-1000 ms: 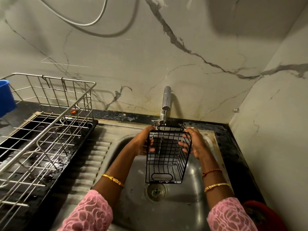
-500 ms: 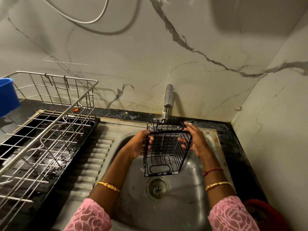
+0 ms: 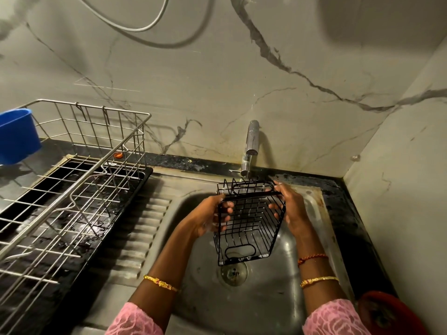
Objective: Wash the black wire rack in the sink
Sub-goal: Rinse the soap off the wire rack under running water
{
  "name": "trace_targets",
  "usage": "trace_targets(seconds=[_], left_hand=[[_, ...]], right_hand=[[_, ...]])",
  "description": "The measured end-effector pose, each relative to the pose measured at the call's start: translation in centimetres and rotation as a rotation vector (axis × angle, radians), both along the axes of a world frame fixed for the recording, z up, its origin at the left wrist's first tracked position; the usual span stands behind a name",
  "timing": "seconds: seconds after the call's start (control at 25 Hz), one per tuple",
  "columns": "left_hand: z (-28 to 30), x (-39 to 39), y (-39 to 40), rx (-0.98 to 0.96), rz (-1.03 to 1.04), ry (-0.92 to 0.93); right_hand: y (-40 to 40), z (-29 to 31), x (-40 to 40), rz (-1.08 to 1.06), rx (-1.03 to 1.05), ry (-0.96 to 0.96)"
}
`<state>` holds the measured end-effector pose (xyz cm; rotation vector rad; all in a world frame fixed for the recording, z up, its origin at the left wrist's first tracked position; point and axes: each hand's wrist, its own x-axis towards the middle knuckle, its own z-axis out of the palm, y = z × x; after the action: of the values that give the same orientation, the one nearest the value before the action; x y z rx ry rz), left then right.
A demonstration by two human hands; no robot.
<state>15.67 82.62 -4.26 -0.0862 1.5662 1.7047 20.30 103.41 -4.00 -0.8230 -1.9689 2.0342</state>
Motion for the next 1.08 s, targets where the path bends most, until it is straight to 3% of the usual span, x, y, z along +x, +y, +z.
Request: trace_targets(seconds=[0.28,1.08], left_hand=[[0.9,0.6,1.3,-0.012,-0.018,0.052],[1.8,0.2,1.1,-0.027,0.051,0.042]], right_hand=[[0.5,0.2,1.3,-0.1,0.006,0.053],[-0.1,0.8,0.7,-0.104,0.021,0.081]])
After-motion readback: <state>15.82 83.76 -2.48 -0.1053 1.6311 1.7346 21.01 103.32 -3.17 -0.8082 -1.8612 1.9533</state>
